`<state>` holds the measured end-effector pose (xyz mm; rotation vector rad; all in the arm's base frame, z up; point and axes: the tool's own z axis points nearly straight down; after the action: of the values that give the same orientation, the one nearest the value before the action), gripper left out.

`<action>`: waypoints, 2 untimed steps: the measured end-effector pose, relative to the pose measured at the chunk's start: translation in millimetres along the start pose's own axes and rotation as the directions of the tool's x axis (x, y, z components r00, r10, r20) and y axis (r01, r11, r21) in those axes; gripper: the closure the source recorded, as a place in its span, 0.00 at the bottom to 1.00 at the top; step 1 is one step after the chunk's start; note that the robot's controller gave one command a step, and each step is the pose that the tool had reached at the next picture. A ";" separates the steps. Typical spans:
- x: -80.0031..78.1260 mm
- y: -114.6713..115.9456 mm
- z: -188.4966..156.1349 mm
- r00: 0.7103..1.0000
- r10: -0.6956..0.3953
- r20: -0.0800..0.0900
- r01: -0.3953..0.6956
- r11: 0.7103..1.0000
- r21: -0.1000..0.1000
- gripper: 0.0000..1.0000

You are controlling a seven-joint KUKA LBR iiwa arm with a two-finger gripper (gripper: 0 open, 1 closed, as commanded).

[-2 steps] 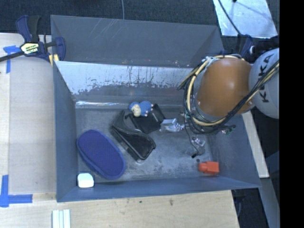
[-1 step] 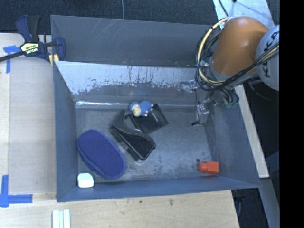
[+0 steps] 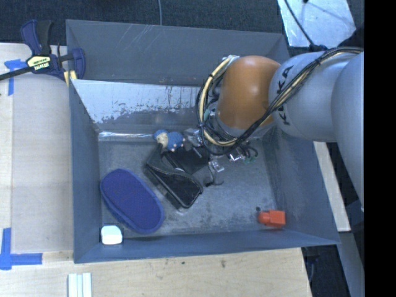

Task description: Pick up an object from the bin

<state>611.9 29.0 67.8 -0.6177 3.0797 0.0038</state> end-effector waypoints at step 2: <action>24.7 -11.6 -111.8 1.000 0.005 0.010 -0.005 1.000 0.007 1.00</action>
Offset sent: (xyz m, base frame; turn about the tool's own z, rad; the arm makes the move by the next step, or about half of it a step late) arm 0.0000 0.0000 0.0000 0.0000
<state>593.6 8.5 179.6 -0.6074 3.0703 -0.0041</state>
